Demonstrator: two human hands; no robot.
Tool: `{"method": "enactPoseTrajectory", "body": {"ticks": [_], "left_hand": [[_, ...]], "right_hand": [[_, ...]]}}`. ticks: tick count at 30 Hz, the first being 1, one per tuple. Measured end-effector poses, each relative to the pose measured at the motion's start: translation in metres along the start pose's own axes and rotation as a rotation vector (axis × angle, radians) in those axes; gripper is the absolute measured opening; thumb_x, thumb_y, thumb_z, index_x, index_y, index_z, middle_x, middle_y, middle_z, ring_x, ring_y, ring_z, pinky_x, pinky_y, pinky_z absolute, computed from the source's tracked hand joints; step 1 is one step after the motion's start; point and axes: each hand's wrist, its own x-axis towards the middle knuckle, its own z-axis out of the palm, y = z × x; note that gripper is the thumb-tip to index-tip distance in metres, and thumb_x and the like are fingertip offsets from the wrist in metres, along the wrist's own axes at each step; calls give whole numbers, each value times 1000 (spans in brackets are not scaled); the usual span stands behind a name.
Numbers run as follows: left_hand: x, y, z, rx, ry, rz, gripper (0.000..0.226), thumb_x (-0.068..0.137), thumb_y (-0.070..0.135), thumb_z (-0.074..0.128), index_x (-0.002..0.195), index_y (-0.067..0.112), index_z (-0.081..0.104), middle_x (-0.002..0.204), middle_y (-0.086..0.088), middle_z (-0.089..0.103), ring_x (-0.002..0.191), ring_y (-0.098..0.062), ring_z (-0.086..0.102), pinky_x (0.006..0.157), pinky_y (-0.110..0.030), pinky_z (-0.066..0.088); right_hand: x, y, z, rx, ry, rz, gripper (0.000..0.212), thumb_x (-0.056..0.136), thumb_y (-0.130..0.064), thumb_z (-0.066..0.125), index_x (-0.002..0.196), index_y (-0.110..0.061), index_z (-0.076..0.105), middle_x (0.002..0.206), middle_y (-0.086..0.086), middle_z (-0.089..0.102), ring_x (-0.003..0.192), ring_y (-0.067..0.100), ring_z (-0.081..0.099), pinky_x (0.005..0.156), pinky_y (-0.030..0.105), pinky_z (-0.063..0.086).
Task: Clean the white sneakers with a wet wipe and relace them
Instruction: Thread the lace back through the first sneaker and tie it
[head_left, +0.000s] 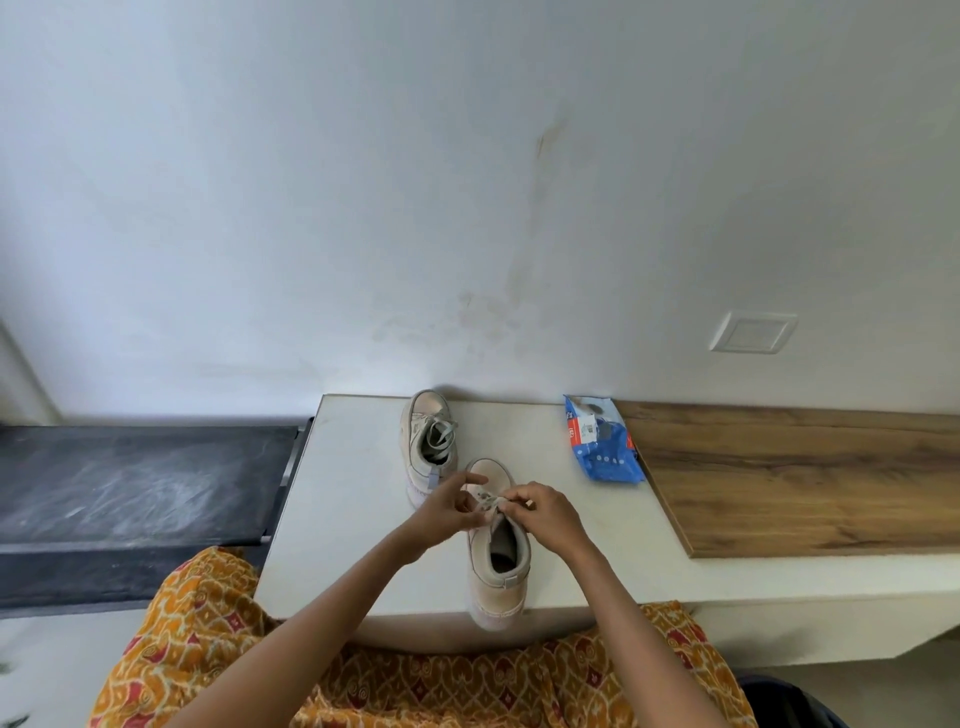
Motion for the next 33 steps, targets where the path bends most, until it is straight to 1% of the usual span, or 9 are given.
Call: {"method": "enactPoseTrajectory", "body": {"ticks": [5, 8, 11, 15, 17, 20, 24, 27, 33], "left_hand": [[10, -2, -4, 571, 243, 243, 28, 86, 10, 62, 113, 15, 55, 86, 0, 59, 79, -15, 56, 70, -24, 41], [13, -1, 3, 767, 271, 323, 34, 86, 9, 58, 120, 10, 52, 98, -8, 65, 87, -23, 61, 67, -28, 42], [17, -2, -1, 680, 192, 201, 42, 85, 12, 59, 126, 14, 48, 101, -6, 60, 89, -20, 58, 76, -31, 49], [12, 9, -13, 110, 190, 64, 40, 88, 1, 49, 124, 17, 57, 113, -3, 46, 100, -9, 48, 79, -10, 42], [14, 17, -15, 43, 216, 70, 29, 95, 10, 45, 116, 15, 64, 117, 0, 54, 108, -11, 52, 88, -17, 41], [28, 23, -14, 317, 155, 85, 29, 97, 27, 49, 107, 9, 69, 108, -5, 68, 102, -16, 61, 92, -31, 47], [48, 27, -15, 682, -131, 37, 22, 89, 16, 60, 108, 11, 69, 106, -6, 70, 98, -19, 64, 86, -30, 48], [51, 31, -22, 715, -248, 23, 21, 88, 9, 59, 107, 6, 69, 104, -11, 70, 89, -15, 62, 83, -25, 47], [47, 19, -15, 667, -17, 77, 15, 83, 17, 68, 90, 5, 74, 87, -10, 73, 74, -9, 60, 70, -22, 47]], "right_hand": [[-5, -3, 3, -14, 36, 25, 21, 89, -38, 59, 105, -30, 69, 103, -9, 64, 90, 8, 58, 73, 22, 45], [-7, -4, 4, 1, 61, 16, 22, 89, -36, 59, 109, -30, 68, 98, -11, 62, 86, 6, 56, 68, 19, 41], [-8, -3, 7, 49, 73, 11, 22, 89, -33, 60, 108, -29, 69, 100, -12, 64, 88, 6, 58, 70, 19, 43], [-7, 0, 9, 94, 77, -11, 20, 88, -28, 62, 107, -27, 70, 106, -10, 68, 92, 7, 61, 74, 17, 46], [-6, 1, 9, 115, 68, -32, 21, 89, -24, 62, 108, -26, 70, 108, -9, 69, 96, 7, 62, 80, 21, 49], [-6, 1, 9, 112, 60, -42, 21, 89, -21, 62, 106, -28, 71, 108, -10, 69, 96, 7, 62, 84, 24, 51], [-7, 0, 9, 113, 71, -36, 20, 88, -23, 62, 104, -29, 71, 107, -10, 70, 95, 9, 64, 84, 29, 52], [-8, 0, 9, 110, 80, -37, 19, 87, -24, 62, 103, -30, 71, 105, -10, 70, 93, 9, 64, 83, 29, 52], [-9, -2, 8, 112, 83, -43, 20, 88, -24, 62, 105, -30, 71, 106, -10, 70, 94, 7, 63, 81, 23, 50]]}}
